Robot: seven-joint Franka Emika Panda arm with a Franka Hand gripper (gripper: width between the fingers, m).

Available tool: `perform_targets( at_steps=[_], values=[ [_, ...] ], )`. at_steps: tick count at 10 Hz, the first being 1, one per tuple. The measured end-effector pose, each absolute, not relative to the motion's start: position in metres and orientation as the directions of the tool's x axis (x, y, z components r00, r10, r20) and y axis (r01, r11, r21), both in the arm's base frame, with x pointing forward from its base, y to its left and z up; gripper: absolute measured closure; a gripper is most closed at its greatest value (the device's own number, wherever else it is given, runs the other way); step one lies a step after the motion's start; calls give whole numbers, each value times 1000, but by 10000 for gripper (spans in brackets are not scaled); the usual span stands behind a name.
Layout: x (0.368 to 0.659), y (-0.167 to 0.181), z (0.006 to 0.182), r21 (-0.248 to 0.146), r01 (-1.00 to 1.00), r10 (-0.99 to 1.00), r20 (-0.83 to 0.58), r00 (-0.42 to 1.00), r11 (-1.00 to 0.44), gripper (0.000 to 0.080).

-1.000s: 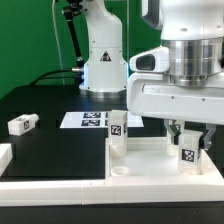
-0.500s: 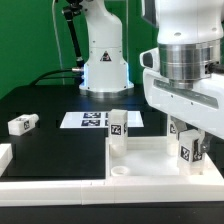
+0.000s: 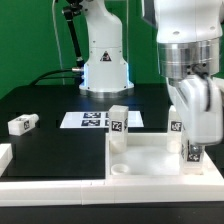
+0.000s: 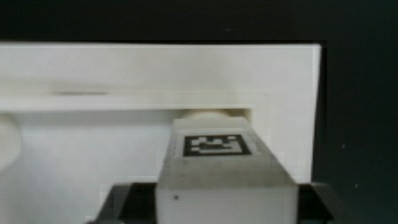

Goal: Assemble square table

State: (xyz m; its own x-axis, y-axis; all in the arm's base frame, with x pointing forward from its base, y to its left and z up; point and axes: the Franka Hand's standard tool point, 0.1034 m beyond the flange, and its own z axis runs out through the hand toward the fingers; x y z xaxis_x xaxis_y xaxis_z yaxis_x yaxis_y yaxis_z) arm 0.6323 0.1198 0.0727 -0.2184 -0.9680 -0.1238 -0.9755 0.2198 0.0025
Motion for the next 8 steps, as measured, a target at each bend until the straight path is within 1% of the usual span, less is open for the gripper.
perform_targets(
  at_steps=[1, 3, 5, 6, 7, 8],
  values=[
    [631, 120, 73, -17, -952, -944, -130, -302, 307, 509],
    [631, 118, 73, -19, -928, -921, -138, -365, 371, 508],
    [631, 118, 73, -27, -930, -924, -126, -361, 366, 505],
    [630, 117, 73, -27, -934, -928, -125, -350, 356, 480],
    [630, 118, 72, -26, -936, -930, -124, -346, 352, 480],
    [630, 118, 72, -27, -937, -931, -124, -342, 348, 285]
  ],
)
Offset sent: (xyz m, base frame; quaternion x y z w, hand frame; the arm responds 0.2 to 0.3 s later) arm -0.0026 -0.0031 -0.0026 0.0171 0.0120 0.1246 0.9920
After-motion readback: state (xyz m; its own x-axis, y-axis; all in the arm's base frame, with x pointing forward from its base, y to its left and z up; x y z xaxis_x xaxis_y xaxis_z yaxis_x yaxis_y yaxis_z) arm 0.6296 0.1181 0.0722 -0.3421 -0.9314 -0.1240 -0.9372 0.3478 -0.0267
